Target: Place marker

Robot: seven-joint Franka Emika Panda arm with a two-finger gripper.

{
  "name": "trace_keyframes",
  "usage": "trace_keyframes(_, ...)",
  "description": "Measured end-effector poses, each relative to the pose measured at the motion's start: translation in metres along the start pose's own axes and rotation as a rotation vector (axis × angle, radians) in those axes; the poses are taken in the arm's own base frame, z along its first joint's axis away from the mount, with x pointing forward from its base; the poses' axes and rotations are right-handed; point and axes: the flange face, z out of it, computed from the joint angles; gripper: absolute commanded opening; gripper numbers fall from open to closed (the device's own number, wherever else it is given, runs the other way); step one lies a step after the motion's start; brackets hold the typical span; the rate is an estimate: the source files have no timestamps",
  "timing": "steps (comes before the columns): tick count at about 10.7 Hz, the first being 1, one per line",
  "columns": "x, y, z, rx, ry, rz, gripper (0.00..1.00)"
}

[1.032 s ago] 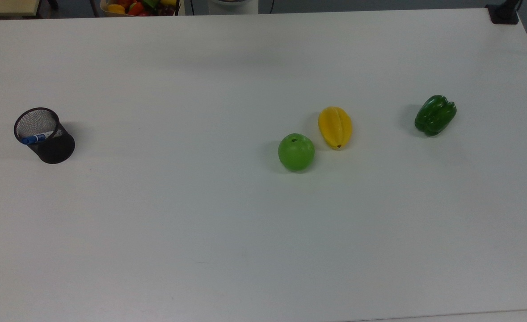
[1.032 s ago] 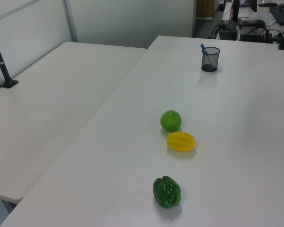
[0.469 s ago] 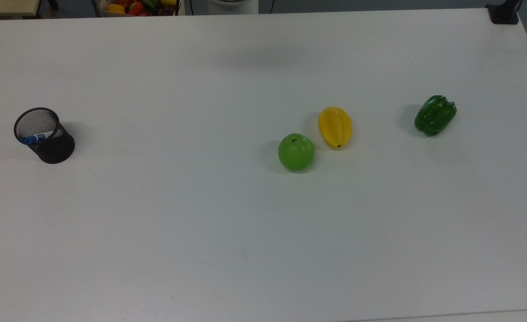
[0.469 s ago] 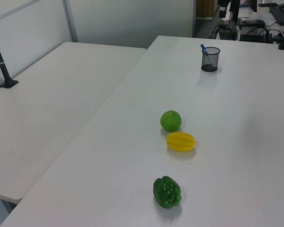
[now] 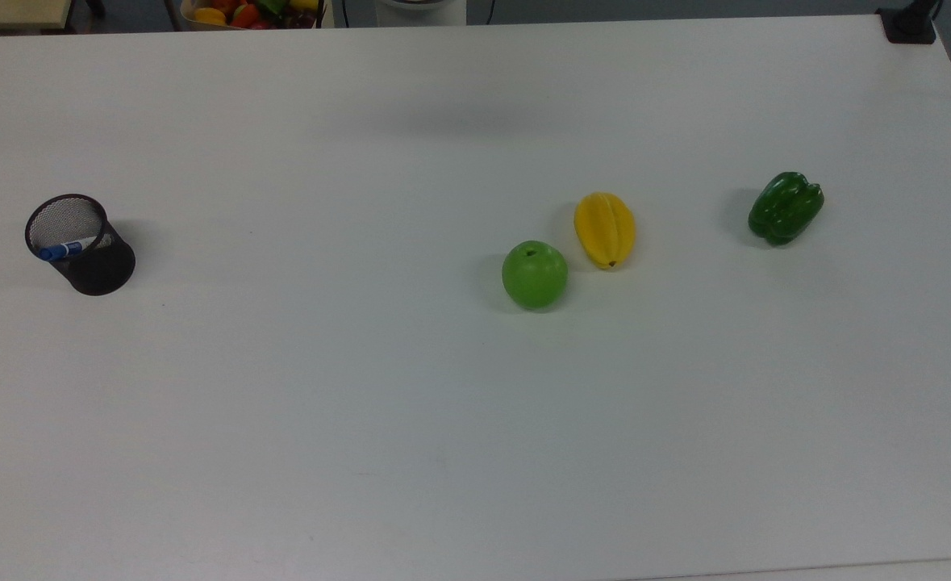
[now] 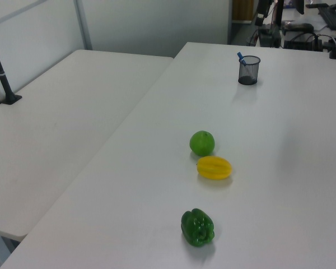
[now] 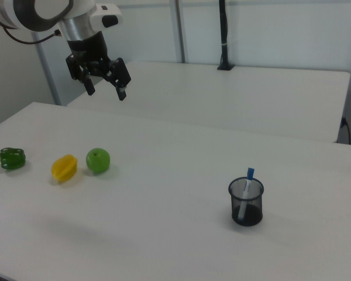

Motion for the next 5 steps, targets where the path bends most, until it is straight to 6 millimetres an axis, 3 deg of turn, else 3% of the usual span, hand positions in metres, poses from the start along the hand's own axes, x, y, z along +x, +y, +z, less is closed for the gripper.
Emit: trace_keyframes(5, 0.0000, -0.0030, 0.0104, 0.005, -0.010, -0.040, 1.00)
